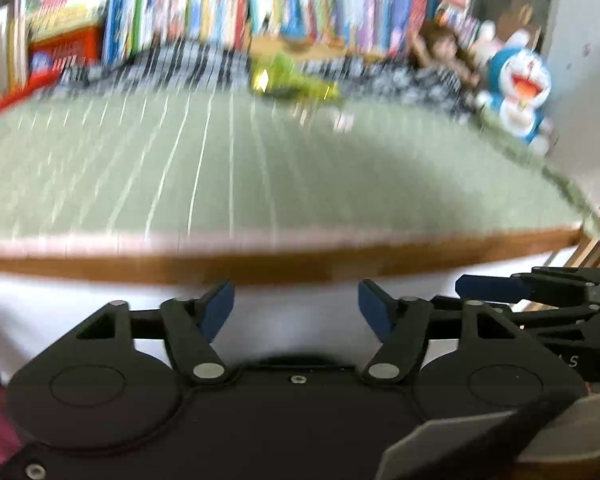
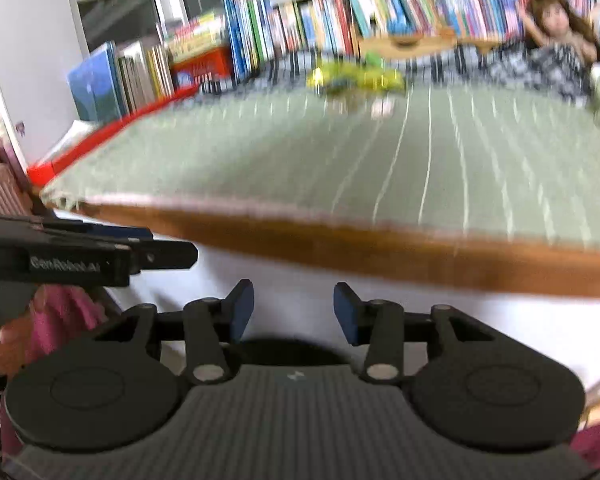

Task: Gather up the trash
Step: 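Grasp the pink paper with the right gripper while the left grasps the spotted wrapper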

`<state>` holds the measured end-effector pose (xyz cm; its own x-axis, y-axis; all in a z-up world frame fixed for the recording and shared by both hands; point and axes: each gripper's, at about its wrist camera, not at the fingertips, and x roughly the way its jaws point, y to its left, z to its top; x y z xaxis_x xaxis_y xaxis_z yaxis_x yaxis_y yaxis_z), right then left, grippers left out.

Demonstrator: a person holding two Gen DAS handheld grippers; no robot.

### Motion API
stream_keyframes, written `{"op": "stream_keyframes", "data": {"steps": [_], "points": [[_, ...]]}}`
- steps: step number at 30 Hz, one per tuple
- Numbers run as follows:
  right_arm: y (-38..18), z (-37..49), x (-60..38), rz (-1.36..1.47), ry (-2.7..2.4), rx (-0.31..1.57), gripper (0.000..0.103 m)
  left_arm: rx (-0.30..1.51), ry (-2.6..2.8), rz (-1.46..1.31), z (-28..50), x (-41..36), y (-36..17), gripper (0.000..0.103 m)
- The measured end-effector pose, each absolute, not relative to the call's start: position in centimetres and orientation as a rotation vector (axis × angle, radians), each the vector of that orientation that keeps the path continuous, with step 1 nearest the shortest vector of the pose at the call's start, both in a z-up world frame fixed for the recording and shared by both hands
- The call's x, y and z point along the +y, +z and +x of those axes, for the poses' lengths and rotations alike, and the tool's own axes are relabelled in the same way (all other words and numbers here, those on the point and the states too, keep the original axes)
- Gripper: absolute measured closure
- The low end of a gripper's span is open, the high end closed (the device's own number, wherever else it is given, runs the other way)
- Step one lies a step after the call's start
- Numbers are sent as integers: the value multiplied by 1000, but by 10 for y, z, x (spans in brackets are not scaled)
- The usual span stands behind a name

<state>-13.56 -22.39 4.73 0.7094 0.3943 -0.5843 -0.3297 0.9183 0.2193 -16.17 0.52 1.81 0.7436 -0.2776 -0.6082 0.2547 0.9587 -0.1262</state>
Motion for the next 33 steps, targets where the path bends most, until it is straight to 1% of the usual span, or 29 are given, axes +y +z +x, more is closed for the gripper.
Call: {"op": "stream_keyframes", "data": {"steps": [1, 5, 9, 10, 16, 26, 32, 33], "points": [[54, -132, -226, 85, 392, 647, 40, 649, -299, -36, -157, 5, 27, 27], [71, -111, -230, 32, 337, 578, 39, 598, -303, -39, -133, 2, 51, 25], [79, -81, -233, -1, 283, 546, 30, 561, -285, -52, -97, -8, 60, 25], [79, -69, -233, -7, 271, 555, 30, 557, -275, -54, -85, -11, 61, 25], [77, -14, -233, -27, 231, 596, 30, 517, -269, -50, -18, -31, 56, 24], [71, 43, -242, -46, 222, 624, 30, 608, -228, 10, 93, -68, 33, 25], [62, 62, -239, -56, 233, 660, 30, 668, -209, -4, 130, -80, 9, 33], [59, 66, -239, -58, 239, 674, 30, 670, -203, -5, 134, -82, 5, 39]]}}
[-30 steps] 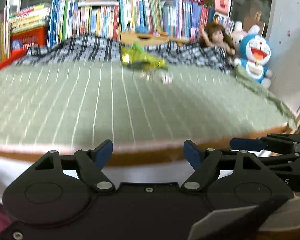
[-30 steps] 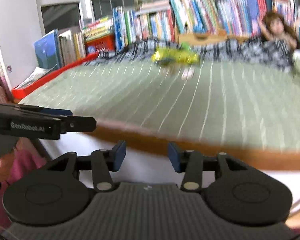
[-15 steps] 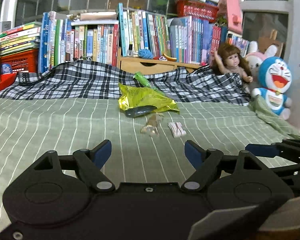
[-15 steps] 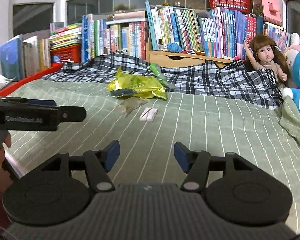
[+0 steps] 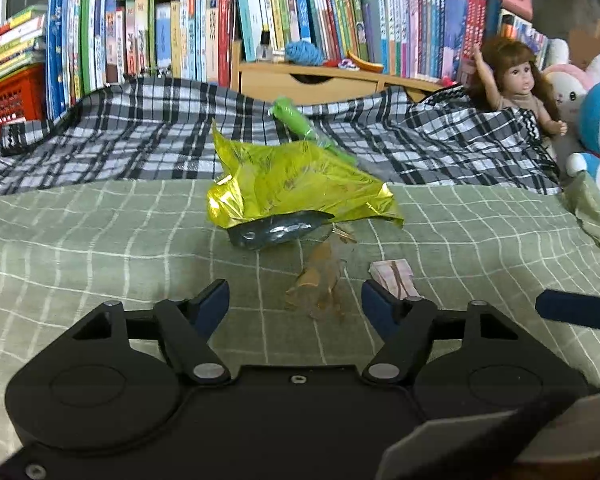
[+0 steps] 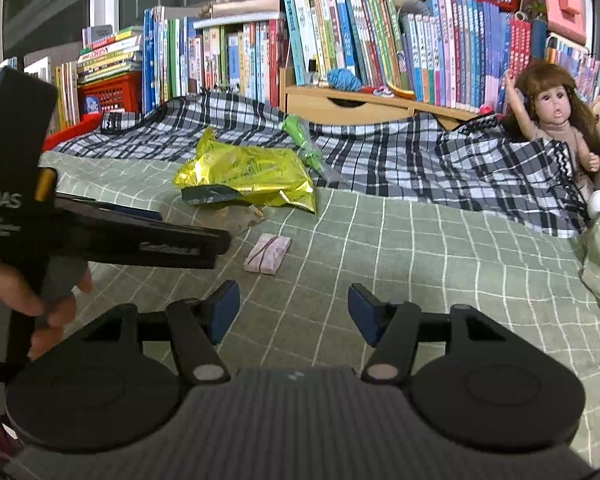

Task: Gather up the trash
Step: 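Grasp the pink paper with the right gripper while the left grasps the spotted wrapper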

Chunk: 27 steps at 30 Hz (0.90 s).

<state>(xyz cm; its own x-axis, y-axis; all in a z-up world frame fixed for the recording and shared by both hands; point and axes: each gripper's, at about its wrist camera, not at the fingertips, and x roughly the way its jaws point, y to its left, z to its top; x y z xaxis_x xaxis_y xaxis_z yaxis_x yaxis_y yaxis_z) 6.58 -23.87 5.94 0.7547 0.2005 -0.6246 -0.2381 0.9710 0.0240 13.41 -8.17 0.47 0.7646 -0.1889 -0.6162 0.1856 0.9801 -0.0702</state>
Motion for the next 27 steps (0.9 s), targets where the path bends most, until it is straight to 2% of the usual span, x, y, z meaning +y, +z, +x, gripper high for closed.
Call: {"op": "stream_keyframes", "data": {"steps": [3, 4, 16, 17, 18, 19, 20, 27], "points": [[54, 74, -234, -74, 239, 695, 29, 675, -178, -9, 143, -84, -4, 67], [52, 76, -233, -80, 238, 698, 29, 664, -164, -3, 143, -85, -5, 73], [35, 122, -197, -48, 218, 717, 29, 634, -149, -18, 116, -49, 15, 74], [33, 125, -194, -50, 198, 726, 38, 631, -144, -17, 113, -45, 16, 74], [31, 128, -192, -46, 184, 740, 59, 626, -137, -16, 110, -42, 18, 74], [31, 128, -190, -43, 164, 734, 62, 619, -130, -16, 107, -39, 19, 74], [32, 127, -189, -38, 166, 734, 72, 614, -126, -17, 104, -36, 21, 74], [47, 102, -187, -46, 215, 706, 74, 588, -113, -34, 78, -19, 30, 74]]}}
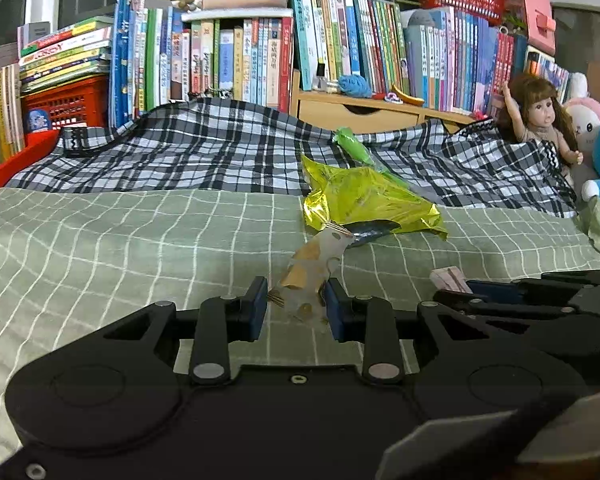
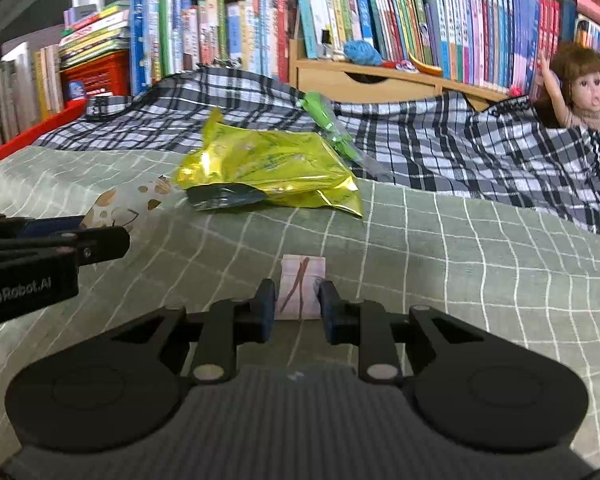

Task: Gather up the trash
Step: 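Grasp the pink paper with the right gripper while the left grasps the spotted wrapper, then carry the pink paper and spotted wrapper down into the trash bin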

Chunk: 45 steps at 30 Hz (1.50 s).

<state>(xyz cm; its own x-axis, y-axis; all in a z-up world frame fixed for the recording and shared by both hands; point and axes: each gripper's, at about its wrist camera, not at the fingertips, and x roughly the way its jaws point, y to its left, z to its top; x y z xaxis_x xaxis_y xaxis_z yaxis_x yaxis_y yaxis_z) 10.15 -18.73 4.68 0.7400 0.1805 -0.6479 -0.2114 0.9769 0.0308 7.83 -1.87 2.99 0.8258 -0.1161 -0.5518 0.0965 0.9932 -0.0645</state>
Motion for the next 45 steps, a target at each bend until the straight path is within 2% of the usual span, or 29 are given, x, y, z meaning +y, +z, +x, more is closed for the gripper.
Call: {"op": "stream_keyframes", "data": {"steps": [17, 30, 45], "points": [[87, -27, -180, -18, 388, 591, 74, 545, -119, -8, -46, -2, 48, 73], [57, -106, -180, -21, 451, 639, 73, 634, -111, -80, -149, 10, 12, 73], [19, -148, -184, 19, 458, 743, 73, 753, -107, -48, -194, 10, -29, 73]]}}
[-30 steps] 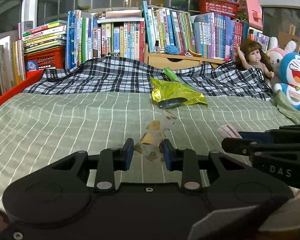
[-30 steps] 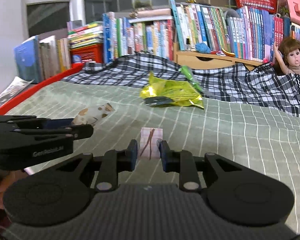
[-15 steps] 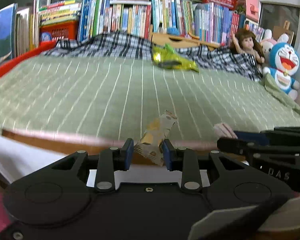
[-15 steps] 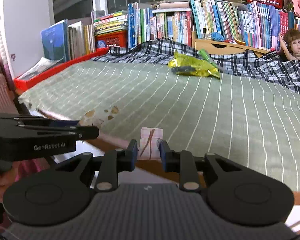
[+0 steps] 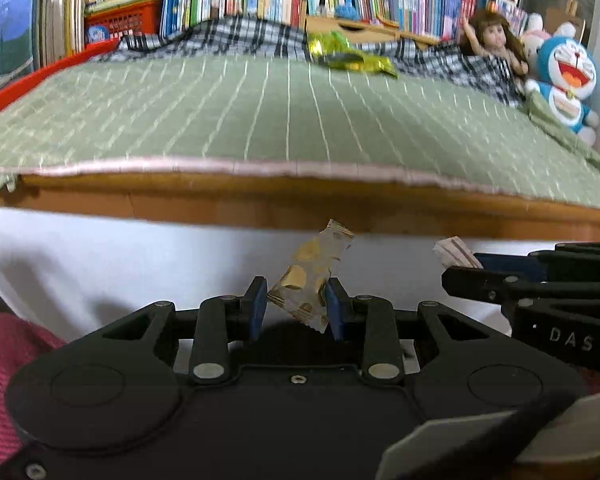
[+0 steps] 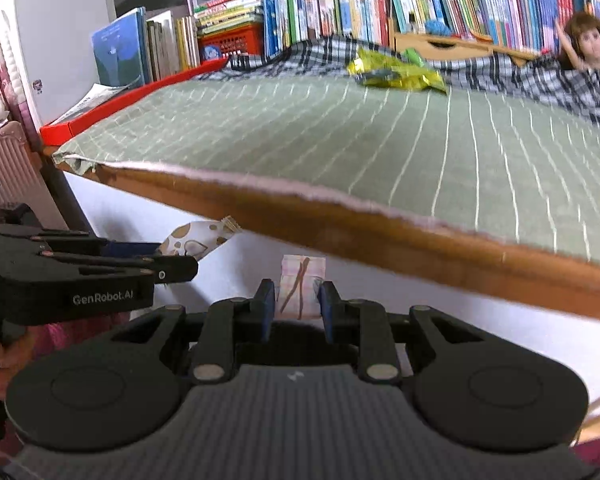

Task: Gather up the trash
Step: 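Carry the pink paper and spotted wrapper down into the trash bin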

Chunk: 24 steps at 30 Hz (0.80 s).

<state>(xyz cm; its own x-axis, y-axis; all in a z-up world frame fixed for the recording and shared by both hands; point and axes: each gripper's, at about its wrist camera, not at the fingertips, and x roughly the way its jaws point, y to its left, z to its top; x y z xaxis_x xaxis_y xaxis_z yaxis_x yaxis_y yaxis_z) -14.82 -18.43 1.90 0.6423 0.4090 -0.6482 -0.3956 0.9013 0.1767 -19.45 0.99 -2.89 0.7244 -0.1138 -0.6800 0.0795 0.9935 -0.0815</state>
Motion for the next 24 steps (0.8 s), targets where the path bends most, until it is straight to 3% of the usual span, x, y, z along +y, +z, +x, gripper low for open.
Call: {"op": "stream_keyframes", "data": {"steps": [24], "points": [[-46, -158, -187, 2, 405, 923, 72, 1008, -111, -45, -181, 0, -108, 72]]}}
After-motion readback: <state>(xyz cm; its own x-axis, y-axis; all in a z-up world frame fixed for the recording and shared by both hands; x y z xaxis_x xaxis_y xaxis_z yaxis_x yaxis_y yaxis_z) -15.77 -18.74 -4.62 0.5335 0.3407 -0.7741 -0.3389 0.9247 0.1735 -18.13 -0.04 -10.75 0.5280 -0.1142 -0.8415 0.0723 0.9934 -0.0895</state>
